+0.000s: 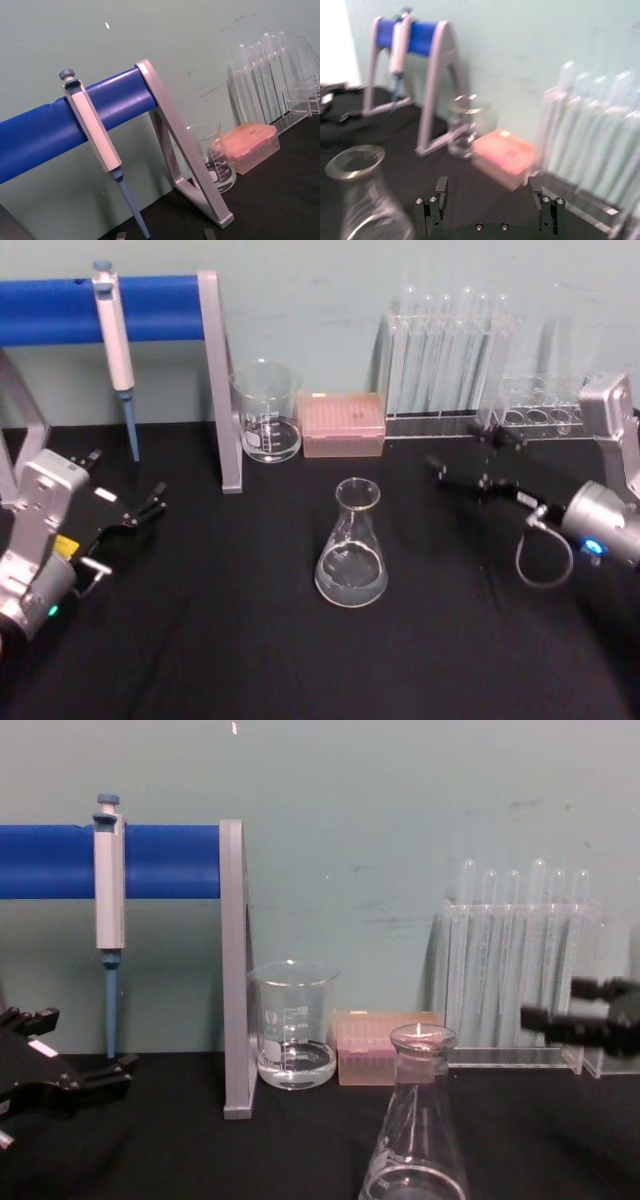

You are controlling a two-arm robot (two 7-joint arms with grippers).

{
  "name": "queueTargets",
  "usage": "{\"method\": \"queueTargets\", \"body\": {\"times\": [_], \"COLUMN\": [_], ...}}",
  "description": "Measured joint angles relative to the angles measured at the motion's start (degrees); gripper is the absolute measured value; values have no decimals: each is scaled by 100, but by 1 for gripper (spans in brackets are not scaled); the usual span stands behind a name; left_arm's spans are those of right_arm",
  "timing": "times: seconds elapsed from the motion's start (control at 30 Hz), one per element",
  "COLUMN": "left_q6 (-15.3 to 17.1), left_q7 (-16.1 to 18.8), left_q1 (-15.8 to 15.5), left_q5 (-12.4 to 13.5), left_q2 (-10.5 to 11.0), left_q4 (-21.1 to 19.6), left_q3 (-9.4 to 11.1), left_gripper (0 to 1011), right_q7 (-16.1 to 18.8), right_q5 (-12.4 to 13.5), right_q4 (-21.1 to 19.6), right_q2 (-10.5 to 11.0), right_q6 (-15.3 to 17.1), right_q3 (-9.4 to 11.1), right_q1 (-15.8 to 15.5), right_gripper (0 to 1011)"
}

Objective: Grasp the erlenmeyer flask with one hand, shake it three times, then place it back.

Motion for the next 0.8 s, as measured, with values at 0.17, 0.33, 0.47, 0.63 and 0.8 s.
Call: {"method": "queueTargets", "body": {"times": [0.17,0.33,0.47,0.63,0.8], "left_q6": [0,0,0,0,0], "left_q7": [0,0,0,0,0], "left_q1": [0,0,0,0,0], "left_q5": [0,0,0,0,0], "left_q2": [0,0,0,0,0], "left_q4": [0,0,0,-1,0], "left_q3": [0,0,0,0,0], "left_gripper": [1001,1001,1001,1001,1001], "right_q7": [-703,-1300,-1608,-1873,-2035], "right_q5": [-325,-674,-829,-887,-1014], "right_q4": [-56,-181,-301,-343,-185], "right_q2": [-265,-484,-592,-732,-836], "right_q6": [-445,-751,-722,-415,-145], "right_q3": [187,284,323,381,393], "right_q1": [-66,-224,-376,-541,-564], "right_gripper": [1000,1000,1000,1000,1000]}}
